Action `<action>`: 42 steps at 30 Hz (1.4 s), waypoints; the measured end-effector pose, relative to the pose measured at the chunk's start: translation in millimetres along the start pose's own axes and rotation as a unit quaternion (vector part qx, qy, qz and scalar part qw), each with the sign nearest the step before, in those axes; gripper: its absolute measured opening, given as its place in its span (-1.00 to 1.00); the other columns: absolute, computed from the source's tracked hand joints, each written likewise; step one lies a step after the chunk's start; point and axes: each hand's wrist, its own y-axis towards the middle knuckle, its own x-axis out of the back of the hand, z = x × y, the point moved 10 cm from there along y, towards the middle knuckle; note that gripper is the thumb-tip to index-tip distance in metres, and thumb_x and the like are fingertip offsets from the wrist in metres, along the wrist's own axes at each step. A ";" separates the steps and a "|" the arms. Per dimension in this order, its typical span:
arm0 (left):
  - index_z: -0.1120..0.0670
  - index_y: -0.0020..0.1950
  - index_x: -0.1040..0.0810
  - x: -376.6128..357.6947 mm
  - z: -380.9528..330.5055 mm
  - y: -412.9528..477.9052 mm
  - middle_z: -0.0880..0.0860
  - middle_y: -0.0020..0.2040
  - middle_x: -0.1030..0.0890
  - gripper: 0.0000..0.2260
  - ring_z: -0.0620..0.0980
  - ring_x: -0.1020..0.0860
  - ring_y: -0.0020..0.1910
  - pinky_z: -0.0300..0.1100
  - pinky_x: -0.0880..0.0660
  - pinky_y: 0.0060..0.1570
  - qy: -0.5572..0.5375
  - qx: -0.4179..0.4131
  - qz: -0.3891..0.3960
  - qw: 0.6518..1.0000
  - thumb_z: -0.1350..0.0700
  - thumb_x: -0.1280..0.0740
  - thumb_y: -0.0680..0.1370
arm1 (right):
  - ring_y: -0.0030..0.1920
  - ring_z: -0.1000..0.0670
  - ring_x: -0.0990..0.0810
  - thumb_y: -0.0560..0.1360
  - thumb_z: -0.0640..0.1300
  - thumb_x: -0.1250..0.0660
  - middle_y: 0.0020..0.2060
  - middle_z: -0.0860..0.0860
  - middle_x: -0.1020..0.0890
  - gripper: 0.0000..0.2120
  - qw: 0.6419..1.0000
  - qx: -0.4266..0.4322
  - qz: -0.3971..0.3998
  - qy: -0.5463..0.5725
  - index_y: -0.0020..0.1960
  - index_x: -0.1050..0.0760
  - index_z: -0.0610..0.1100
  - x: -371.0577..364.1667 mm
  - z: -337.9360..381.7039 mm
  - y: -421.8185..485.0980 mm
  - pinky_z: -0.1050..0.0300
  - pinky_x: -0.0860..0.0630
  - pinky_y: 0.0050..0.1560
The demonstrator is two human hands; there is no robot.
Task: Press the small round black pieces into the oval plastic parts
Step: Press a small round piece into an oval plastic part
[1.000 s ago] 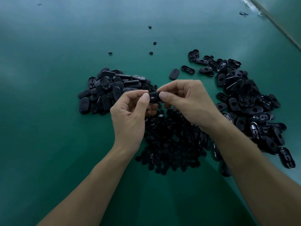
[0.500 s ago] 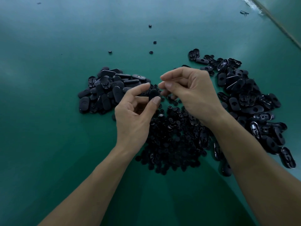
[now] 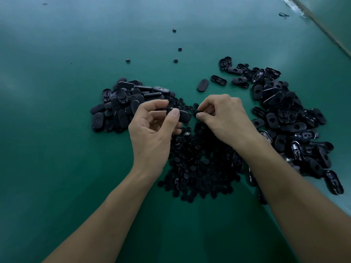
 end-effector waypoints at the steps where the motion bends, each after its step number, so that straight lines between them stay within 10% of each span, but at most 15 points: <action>1: 0.10 0.07 -0.58 0.1 0.8 -0.1 0.01 -0.19 -0.66 -0.89 -0.03 -0.66 -0.27 -0.24 -0.59 -0.23 -0.002 0.004 -0.002 1.000 0.23 -0.43 0.57 | -0.08 0.03 -0.63 0.52 -0.06 -0.46 -0.14 0.07 -0.64 -0.92 1.000 0.000 0.001 0.004 0.01 -0.65 -0.01 0.1 -0.1 -0.2 -0.02 -0.61 0.09; 9: 0.15 0.01 -0.60 1.1 5.1 0.4 0.09 -0.17 -0.70 -0.97 0.08 -0.71 -0.18 -0.18 -0.62 -0.16 -0.037 0.018 -0.003 0.999 0.25 -0.41 0.59 | -0.20 0.23 -0.57 0.54 -0.13 -0.43 -0.23 0.14 -0.62 -0.97 0.996 0.022 -0.032 0.083 -0.07 -0.60 -0.02 11.3 3.1 -1.6 0.47 -0.47 -0.17; 27: 0.18 0.11 -0.65 2.5 9.6 1.0 0.07 -0.13 -0.74 -0.87 0.04 -0.73 -0.14 -0.22 -0.62 -0.10 -0.020 0.024 -0.011 0.999 0.29 -0.39 0.59 | -0.18 0.09 -0.69 0.49 -0.20 -0.49 -0.23 0.07 -0.72 -0.91 0.965 0.090 -0.008 0.245 -0.03 -0.72 -0.06 18.9 45.6 -18.5 0.07 -0.64 -0.03; 42: 0.07 0.04 -0.67 0.6 4.9 1.4 -0.05 -0.15 -0.73 -0.85 -0.11 -0.69 -0.14 -0.25 -0.60 -0.07 0.031 0.008 -0.001 0.999 0.30 -0.41 0.57 | -0.27 0.19 -0.67 0.45 -0.23 -0.50 -0.31 0.10 -0.69 -0.89 0.971 0.050 -0.035 0.232 -0.15 -0.65 -0.03 6.6 40.5 -23.4 0.28 -0.61 -0.16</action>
